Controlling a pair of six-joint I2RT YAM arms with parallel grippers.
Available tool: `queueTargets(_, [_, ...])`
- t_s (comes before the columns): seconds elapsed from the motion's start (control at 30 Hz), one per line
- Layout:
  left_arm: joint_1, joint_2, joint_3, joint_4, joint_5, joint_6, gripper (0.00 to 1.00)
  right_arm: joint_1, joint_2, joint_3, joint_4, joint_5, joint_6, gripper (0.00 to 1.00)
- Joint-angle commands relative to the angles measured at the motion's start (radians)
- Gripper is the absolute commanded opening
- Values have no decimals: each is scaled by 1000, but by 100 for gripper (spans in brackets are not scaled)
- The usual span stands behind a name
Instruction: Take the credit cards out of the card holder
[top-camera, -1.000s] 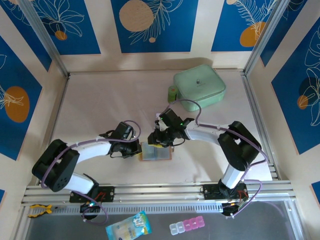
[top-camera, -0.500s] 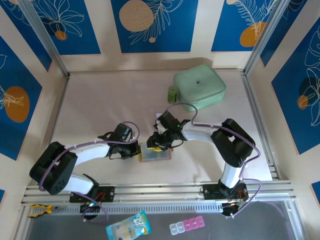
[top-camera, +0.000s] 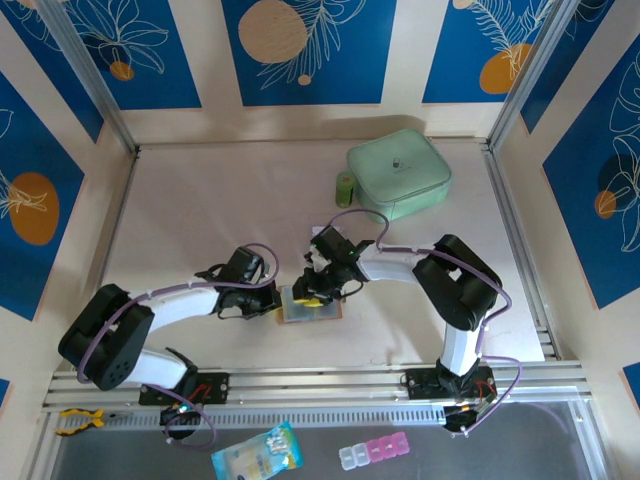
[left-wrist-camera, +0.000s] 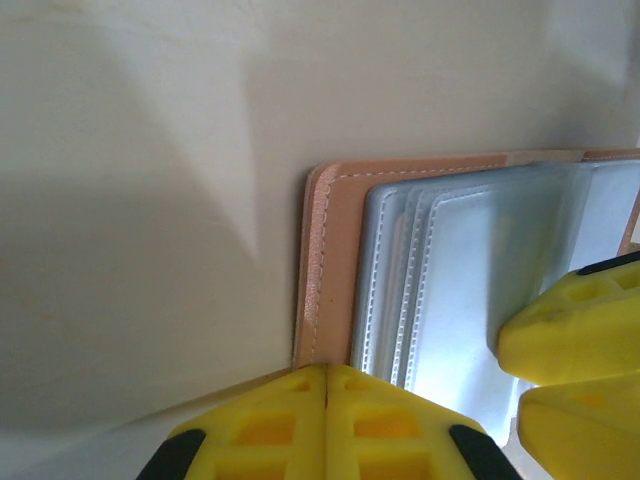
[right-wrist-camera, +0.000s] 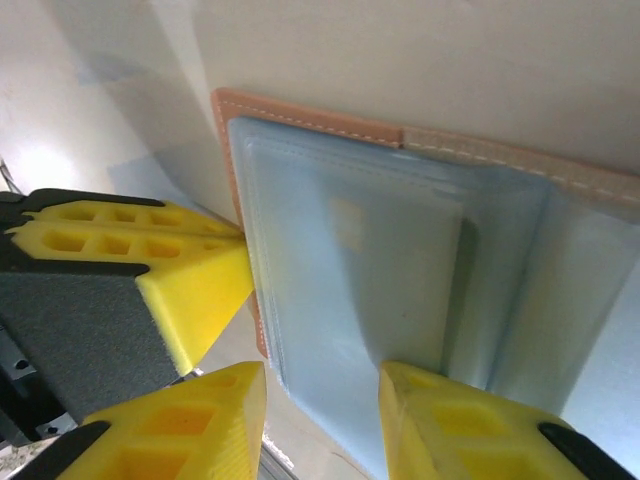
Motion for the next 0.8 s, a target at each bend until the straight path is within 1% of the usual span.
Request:
queueTargets(0.0, [-5, -9, -26, -62, -29, -7, 3, 4, -12, 19, -77, 45, -20, 36])
queueTargets(0.2, [-6, -8, -23, -68, -33, -5, 3, -5, -44, -1, -111, 78, -36, 36])
queueTargets(0.5, [-5, -15, -16, -72, -34, -4, 3, -21, -46, -32, -95, 60, -41, 35])
queueTargets(0.63, [-5, -39, -1, -98, -39, -3, 3, -27, -50, -43, -79, 52, -37, 35])
queueTargets(0.77, [-6, -97, 19, -132, -54, -7, 3, -37, -57, -64, -46, 33, -25, 34])
